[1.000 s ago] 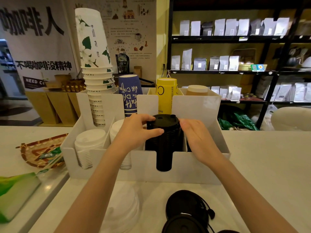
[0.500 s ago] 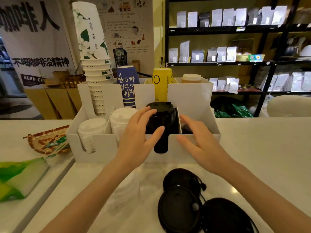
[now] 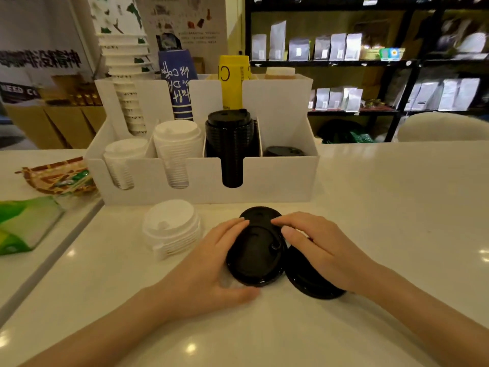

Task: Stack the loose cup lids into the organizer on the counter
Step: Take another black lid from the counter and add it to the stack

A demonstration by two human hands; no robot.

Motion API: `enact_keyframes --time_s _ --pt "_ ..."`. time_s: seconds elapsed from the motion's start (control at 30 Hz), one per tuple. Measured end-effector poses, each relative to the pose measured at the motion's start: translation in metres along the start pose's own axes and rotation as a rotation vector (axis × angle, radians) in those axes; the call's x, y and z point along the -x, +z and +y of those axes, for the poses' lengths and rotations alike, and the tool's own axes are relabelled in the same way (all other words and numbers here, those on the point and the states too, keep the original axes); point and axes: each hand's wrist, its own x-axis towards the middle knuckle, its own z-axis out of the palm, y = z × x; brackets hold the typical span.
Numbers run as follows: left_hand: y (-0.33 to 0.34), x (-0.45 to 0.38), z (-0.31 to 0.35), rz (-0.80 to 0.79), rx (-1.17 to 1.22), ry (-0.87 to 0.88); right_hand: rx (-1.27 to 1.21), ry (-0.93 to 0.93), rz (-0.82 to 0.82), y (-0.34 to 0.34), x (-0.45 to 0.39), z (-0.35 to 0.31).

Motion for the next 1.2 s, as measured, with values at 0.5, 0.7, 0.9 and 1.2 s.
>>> enact_keyframes --time_s 0.5,0.7,0.9,1.2 --pt "-0.013 -0.011 0.013 0.330 0.113 -0.035 -0.091 -0.020 0.042 -0.008 -0.015 -0.011" --pt "-0.041 -0.039 0.015 0.424 0.126 -0.023 -0.139 -0.033 0.140 -0.027 -0.054 -0.027" --pt "-0.082 -0.067 0.023 0.598 0.167 0.024 -0.350 -0.066 0.367 -0.044 -0.100 -0.045" --pt "-0.112 -0.119 0.011 0.800 0.111 -0.066 -0.485 -0.063 0.522 -0.039 -0.157 -0.053"
